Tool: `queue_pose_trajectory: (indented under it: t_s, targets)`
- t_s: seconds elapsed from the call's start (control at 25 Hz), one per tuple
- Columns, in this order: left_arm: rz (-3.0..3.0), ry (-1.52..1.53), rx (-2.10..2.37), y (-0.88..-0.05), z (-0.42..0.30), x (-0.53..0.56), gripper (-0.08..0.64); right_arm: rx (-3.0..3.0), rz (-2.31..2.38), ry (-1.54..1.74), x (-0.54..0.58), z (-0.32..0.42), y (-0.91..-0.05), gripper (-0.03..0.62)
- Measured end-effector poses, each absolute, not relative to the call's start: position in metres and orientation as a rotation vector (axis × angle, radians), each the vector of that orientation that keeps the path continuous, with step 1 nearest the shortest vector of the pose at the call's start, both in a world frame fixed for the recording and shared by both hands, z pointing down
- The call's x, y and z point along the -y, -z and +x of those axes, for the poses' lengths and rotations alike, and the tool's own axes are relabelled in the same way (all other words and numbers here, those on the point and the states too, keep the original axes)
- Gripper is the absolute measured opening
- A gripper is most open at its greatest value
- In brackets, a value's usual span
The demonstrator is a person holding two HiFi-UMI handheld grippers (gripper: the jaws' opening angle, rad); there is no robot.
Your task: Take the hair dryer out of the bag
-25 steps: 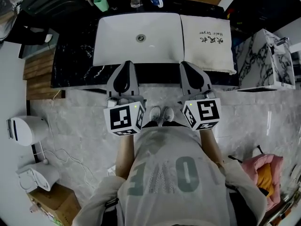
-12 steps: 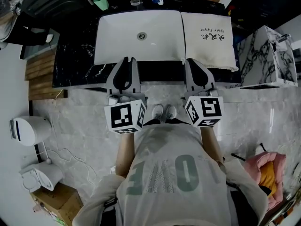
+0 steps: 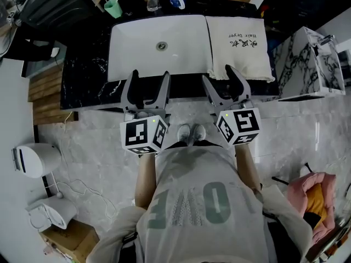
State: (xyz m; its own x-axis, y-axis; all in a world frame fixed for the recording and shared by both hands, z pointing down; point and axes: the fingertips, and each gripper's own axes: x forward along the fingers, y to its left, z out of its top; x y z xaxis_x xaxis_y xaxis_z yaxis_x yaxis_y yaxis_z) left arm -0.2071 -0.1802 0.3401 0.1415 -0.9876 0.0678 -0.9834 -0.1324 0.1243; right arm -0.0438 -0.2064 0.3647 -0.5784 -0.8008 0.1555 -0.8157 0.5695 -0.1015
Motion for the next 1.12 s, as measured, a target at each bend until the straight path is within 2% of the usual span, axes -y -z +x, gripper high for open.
queue_pose_trajectory:
  t_s: [0.24, 0.8, 1.12]
  targets:
    - [2.38, -0.012, 1.872, -0.344, -0.17, 0.192, 0.324, 2.627, 1.528, -0.215, 0.206, -0.01, -0.364, 0.287]
    - [2.751, -0.07, 1.24, -0.346, 0.014, 0.209, 0.324, 2.247, 2.049, -0.247, 0.164, 0.145, -0.373, 0.287]
    - [2.782, -0.114, 1.107, -0.351, 0.052, 0.205, 0.324, 2.122, 2.12, -0.225, 0.149, 0.183, -0.375, 0.287]
